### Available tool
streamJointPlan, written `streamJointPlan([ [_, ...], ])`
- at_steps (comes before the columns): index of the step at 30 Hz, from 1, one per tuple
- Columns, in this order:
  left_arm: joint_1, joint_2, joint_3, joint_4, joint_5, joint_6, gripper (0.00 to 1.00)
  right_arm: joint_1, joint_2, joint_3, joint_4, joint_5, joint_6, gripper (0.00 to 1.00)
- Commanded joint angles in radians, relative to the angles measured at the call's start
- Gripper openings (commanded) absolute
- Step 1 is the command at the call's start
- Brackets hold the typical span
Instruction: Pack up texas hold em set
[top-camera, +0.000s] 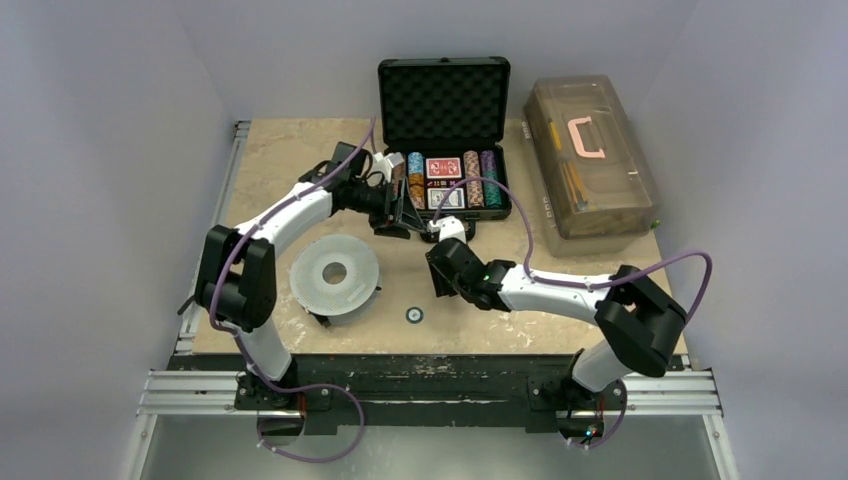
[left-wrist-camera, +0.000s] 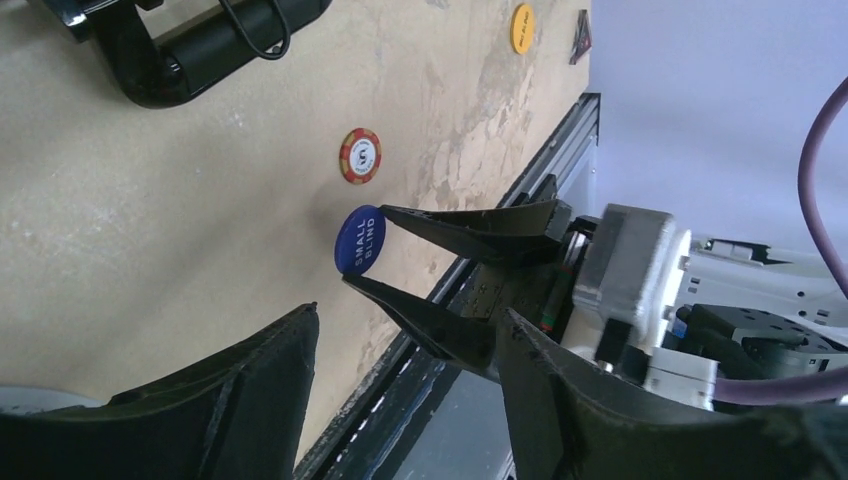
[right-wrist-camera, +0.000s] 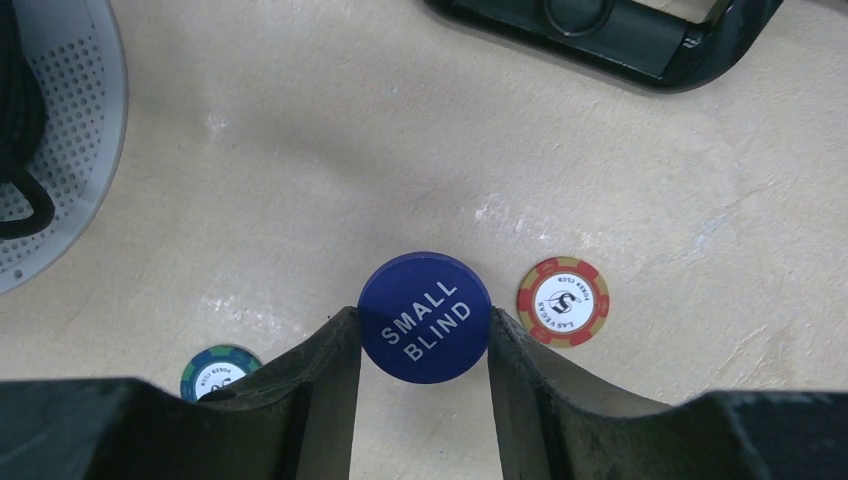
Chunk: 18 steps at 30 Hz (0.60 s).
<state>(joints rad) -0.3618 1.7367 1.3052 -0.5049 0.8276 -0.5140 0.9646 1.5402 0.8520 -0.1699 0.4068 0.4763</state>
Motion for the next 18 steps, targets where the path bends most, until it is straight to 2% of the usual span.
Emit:
streamJointPlan([
  [1, -0.017, 0.05, 0.029, 0.057, 0.095, -0.033, 0.63, -0.013, -0.074, -0.051, 0.14, 0.003, -0.079, 0.41],
  [10, -0.035, 0.139, 0.052, 0.072, 0.165, -0.049, 0.63, -0.049, -0.175, -0.108, 0.25, -0.066, -0.129, 0.41],
  [18, -0.064, 0.192, 0.082, 0.05, 0.215, -0.017, 0.61, -0.061, -0.184, -0.08, 0.262, -0.079, -0.133, 0.41],
])
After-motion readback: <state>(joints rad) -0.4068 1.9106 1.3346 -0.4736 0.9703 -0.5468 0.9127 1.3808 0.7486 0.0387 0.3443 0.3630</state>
